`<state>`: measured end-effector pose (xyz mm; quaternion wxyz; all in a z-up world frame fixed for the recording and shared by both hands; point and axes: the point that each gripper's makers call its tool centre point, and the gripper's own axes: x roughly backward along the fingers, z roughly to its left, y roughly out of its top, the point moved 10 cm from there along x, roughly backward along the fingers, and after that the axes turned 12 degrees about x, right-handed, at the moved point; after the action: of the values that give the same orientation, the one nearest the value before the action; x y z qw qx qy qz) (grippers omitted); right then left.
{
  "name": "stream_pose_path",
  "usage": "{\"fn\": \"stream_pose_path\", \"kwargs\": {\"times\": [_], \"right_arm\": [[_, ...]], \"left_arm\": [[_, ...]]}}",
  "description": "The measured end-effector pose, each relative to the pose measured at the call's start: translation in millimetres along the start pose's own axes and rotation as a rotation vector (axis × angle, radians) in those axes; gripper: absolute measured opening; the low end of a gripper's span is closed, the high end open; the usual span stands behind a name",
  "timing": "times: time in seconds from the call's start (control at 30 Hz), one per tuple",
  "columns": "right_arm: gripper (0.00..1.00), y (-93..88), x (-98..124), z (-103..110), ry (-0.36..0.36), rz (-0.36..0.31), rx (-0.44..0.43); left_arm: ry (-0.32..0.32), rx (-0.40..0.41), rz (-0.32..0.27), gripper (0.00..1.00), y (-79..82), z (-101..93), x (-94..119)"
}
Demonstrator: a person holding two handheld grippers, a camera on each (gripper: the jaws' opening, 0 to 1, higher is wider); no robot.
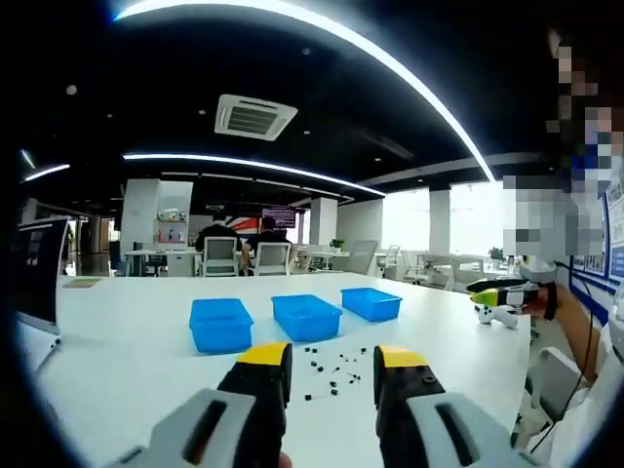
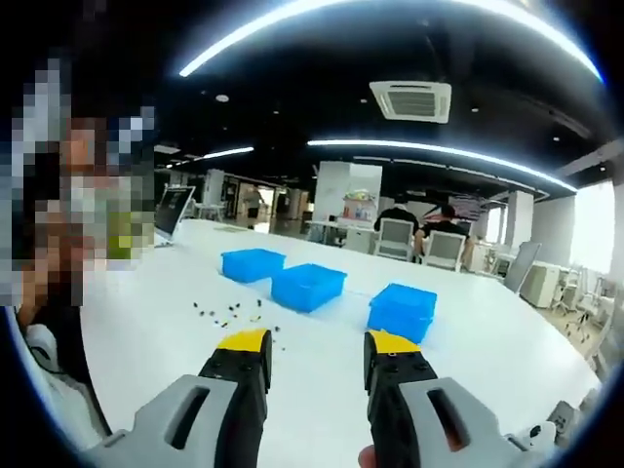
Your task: Pick up the resistors one by one and place each resistor into its matching bin, sorting the parts by color and model until every resistor is separated into the correct bin for its type
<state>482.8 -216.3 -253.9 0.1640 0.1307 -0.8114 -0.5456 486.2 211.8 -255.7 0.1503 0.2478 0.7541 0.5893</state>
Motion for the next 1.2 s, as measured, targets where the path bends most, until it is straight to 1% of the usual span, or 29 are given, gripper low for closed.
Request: {"fn": "stream_pose_path", "kwargs": {"times": [0.03, 0.2, 0.23, 0.27, 0.33, 0.37, 0.43, 0.53, 0.57, 0.7, 0.77, 0.83, 0.87, 0.9, 0.97, 1.0, 1.13, 1.2], "right_arm": [[0.4, 4.9, -1, -4, 0.008, 0.021, 0.05], [0.39, 10.6, -4, -7, 0.027, 0.042, 0.104], [0.39, 15.2, -8, -9, 0.048, 0.054, 0.139], [0.39, 17.2, -10, -10, 0.068, 0.061, 0.156], [0.39, 20.2, -15, -9, 0.142, 0.09, 0.188], [0.39, 21.1, -17, -7, 0.197, 0.116, 0.213], [0.39, 23.8, -21, -3, 0.287, 0.158, 0.253], [0.37, 28.2, -29, 3, 0.38, 0.194, 0.333], [0.36, 28.6, -30, 4, 0.391, 0.199, 0.342], [0.36, 32.1, -42, 15, 0.523, 0.258, 0.447], [0.35, 34.7, -47, 22, 0.592, 0.265, 0.478], [0.34, 37.8, -52, 29, 0.677, 0.281, 0.527], [0.33, 40.0, -54, 32, 0.705, 0.29, 0.558], [0.32, 41.0, -55, 33, 0.711, 0.292, 0.569], [0.31, 46.1, -61, 38, 0.784, 0.322, 0.646], [0.31, 47.9, -64, 42, 0.857, 0.336, 0.715], [0.27, 53.2, -78, 51, 0.984, 0.366, 0.87], [0.25, 54.8, -88, 56, 1.022, 0.37, 0.95]], "left_arm": [[-0.001, 0.0, 0.001, 0.35, -0.1, 0.0, 0], [0.005, 0.005, -0.006, 0.35, 1.2, 2.0, 2], [0.006, 0.007, -0.006, 0.35, 0.8, 3.0, 2], [0.006, 0.007, -0.003, 0.35, 0.3, 3.2, 2], [0.003, 0.006, 0.002, 0.35, -0.3, 3.2, 2], [0.002, 0.007, 0.003, 0.35, -0.4, 3.1, 2], [-0.001, 0.007, 0.003, 0.35, -0.1, 3.0, 2], [-0.003, 0.007, 0.002, 0.35, 0.8, 2.7, 2], [-0.004, 0.007, 0.002, 0.35, 0.9, 2.6, 2], [-0.01, 0.005, 0.006, 0.35, 2.1, 1.0, 3], [-0.012, 0.004, 0.007, 0.35, 2.5, 0.5, 4], [-0.015, 0.003, 0.009, 0.35, 2.6, 0.0, 4], [-0.018, 0.002, 0.012, 0.35, 2.5, -0.4, 4], [-0.02, 0.002, 0.014, 0.35, 2.3, -0.6, 4], [-0.034, -0.002, 0.031, 0.35, 1.1, -2.7, 4], [-0.041, -0.006, 0.04, 0.35, 0.5, -4.1, 4], [-0.054, -0.009, 0.044, 0.35, 1.8, -6.8, 4], [-0.057, -0.01, 0.041, 0.35, 2.9, -7.2, 4]]}}
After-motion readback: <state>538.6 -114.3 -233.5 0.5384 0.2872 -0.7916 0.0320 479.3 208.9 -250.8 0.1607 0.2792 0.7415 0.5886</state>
